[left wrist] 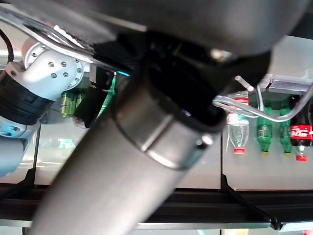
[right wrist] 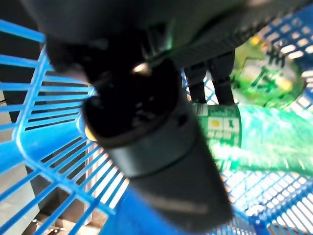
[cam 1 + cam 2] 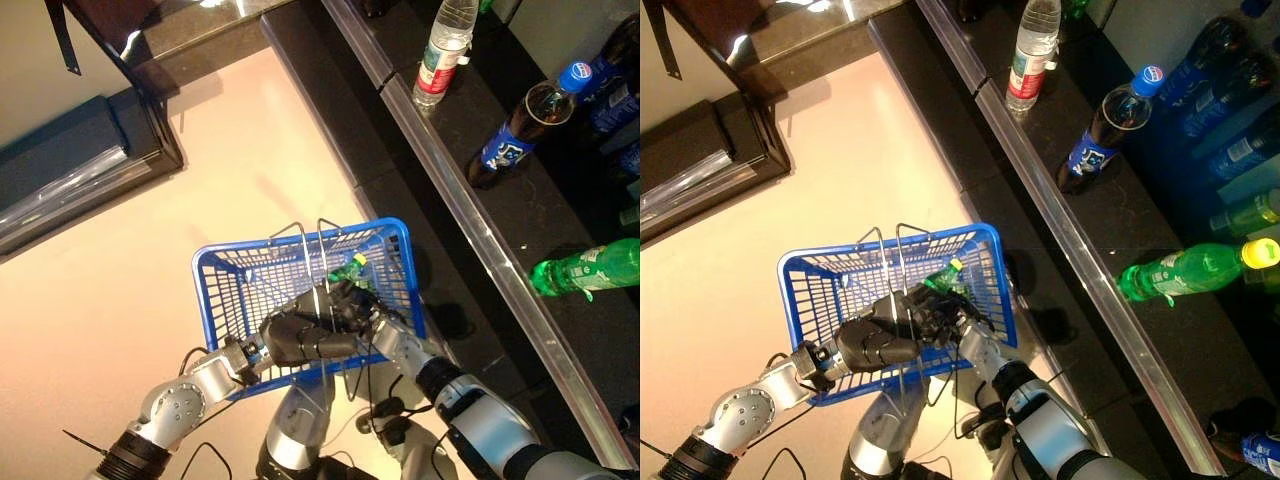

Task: Pick up the drink and place into the basket.

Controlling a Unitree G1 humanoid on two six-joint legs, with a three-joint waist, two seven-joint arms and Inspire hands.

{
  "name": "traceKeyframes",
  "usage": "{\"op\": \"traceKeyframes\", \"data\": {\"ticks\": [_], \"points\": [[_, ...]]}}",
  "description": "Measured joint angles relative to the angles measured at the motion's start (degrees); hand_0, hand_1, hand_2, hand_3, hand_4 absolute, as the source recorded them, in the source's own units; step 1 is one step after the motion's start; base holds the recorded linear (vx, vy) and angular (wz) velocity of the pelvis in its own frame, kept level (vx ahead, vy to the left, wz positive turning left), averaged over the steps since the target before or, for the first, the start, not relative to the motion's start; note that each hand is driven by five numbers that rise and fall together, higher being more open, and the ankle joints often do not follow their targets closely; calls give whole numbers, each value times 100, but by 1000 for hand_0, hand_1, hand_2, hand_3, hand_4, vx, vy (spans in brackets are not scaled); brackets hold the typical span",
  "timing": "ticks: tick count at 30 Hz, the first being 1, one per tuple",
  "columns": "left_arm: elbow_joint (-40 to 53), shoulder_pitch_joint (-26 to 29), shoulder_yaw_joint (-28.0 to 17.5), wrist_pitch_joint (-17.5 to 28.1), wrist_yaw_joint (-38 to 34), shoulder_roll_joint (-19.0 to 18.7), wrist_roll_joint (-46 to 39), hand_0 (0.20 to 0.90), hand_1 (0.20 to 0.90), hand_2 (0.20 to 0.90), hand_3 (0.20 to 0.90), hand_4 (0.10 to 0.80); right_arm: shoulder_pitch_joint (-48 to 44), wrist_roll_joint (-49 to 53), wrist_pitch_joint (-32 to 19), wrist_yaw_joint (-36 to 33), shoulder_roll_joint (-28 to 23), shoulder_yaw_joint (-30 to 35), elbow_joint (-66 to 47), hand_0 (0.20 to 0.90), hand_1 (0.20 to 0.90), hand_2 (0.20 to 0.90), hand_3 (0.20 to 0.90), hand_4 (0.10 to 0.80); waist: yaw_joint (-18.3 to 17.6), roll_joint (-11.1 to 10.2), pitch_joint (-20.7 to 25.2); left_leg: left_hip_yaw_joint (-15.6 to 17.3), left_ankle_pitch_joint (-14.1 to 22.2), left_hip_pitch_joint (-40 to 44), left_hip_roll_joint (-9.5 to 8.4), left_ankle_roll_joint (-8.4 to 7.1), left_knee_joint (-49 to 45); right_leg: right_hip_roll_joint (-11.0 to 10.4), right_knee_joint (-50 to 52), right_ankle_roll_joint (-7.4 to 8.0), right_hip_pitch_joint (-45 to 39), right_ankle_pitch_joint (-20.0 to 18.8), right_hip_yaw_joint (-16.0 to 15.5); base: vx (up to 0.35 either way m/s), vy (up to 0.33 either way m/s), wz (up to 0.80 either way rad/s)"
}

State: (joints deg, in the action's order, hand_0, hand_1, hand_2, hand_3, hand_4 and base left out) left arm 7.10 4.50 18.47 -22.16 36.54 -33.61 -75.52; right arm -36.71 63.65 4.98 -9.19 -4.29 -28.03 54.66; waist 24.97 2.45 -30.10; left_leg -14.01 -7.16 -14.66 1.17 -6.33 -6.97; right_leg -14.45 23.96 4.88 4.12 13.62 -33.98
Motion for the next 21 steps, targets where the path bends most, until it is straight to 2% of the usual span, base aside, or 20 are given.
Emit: {"op": "traceKeyframes", "data": {"ticks": [3,7,11,16,18,21], "points": [[-8,-4,15,-2,-77,5,0,300,300,300,200,100,6,-2,-38,25,9,-2,1,900,900,900,900,800,2,-4,-2,-1,-1,-4,1,-1,1,3,-2,5,2,-3,-3,0,0,0],[-8,-14,-18,4,-148,-4,10,300,300,300,200,100,214,-58,-354,20,-141,5,-330,900,900,900,900,800,-8,-56,-6,-2,-1,-29,8,-1,1,15,-21,18,17,-10,-8,0,0,0],[-9,-199,-257,47,-148,120,20,300,300,300,200,100,927,-242,-627,-3,-383,3,-1642,900,900,900,900,800,-114,-210,-14,8,-1,-69,20,-2,2,33,-40,19,58,-12,1,-50,-7,-2],[-33,-498,-582,171,-129,163,145,300,300,300,200,100,1464,-630,-690,16,-485,1,-2518,900,900,900,900,800,-332,-348,-23,41,1,-93,44,-2,1,49,-37,8,109,-18,32,-37,-13,-5],[-148,-732,-774,381,18,229,217,300,300,300,200,100,2117,-911,-687,142,-721,26,-3457,900,900,900,900,800,-461,-461,-36,185,0,-208,114,-1,-23,141,-98,-7,221,-36,237,-57,-1,-7],[-443,-748,-902,554,35,257,222,300,300,300,200,100,2364,-1103,-664,343,-784,27,-3655,900,900,900,900,800,-532,-571,-38,298,0,-212,170,0,-25,198,-164,-14,241,-69,337,-29,-1,-11]]}}
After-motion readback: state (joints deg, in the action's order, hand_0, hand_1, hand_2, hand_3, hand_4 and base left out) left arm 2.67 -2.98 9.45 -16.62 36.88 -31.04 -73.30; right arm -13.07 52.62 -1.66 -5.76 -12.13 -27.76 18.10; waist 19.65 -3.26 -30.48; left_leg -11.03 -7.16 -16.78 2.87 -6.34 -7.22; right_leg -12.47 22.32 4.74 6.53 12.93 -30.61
